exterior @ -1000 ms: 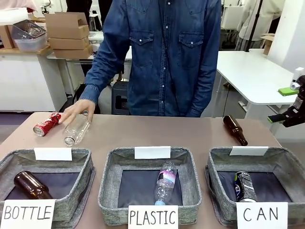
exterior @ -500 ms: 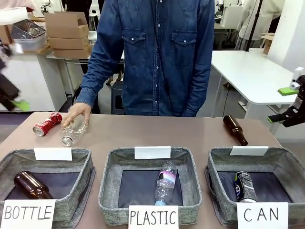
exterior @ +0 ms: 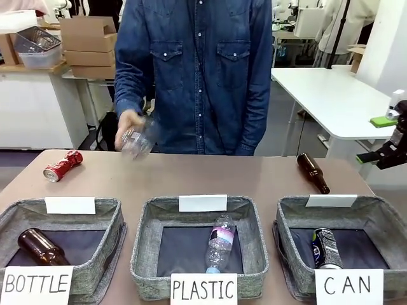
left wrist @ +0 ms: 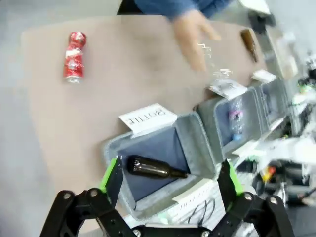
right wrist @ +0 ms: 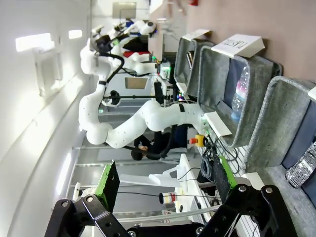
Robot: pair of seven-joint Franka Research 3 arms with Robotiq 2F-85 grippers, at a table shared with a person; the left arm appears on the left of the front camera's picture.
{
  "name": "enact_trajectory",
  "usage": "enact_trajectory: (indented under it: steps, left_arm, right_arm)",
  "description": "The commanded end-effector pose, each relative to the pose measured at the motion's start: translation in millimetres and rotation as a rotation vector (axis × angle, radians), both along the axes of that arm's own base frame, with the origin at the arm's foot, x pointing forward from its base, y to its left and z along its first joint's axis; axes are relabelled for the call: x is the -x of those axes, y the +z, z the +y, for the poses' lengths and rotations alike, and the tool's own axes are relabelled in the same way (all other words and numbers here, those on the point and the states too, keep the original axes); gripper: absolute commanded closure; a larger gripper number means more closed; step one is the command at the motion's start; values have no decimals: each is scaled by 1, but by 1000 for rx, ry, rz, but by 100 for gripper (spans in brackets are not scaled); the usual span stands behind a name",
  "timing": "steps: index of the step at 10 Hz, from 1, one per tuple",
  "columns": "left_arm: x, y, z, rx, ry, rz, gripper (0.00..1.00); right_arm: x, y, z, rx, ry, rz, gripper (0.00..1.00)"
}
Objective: Sort the can waste into the basket.
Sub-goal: Pick up the can waste from the table and place it in the right Fabric basket.
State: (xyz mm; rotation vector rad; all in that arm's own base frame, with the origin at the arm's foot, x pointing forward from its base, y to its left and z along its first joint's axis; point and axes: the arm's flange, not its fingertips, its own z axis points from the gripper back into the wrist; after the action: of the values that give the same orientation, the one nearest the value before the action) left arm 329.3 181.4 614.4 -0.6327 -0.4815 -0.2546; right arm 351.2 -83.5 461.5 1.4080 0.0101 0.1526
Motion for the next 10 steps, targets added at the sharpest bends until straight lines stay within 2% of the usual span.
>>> enact_trajectory:
  steps: [1,4,5,8,9,10]
  left_arm:
    - [-7,-13,1,-2,51,-34,0]
    - [-30,-24,-18,-70,31,-16,0]
    - [-43,-32,-31,-77,-24,9,0]
    - [-108,-76,-57,-229,-86,41,0]
    - [-124,-88,-54,-292,-67,52,0]
    - [-118,-78,-52,-190,-137,89,0]
  right_arm:
    - [2,1,-2,-1,11,-18,0]
    - [2,1,-2,-1,11,-18,0]
    - [2,1,-2,-1,11,-18,0]
    - [2,1,-2,-1,11,-18,0]
    - [2,1,-2,-1,11,-18,0]
    - [2,1,-2,-1,11,-18,0]
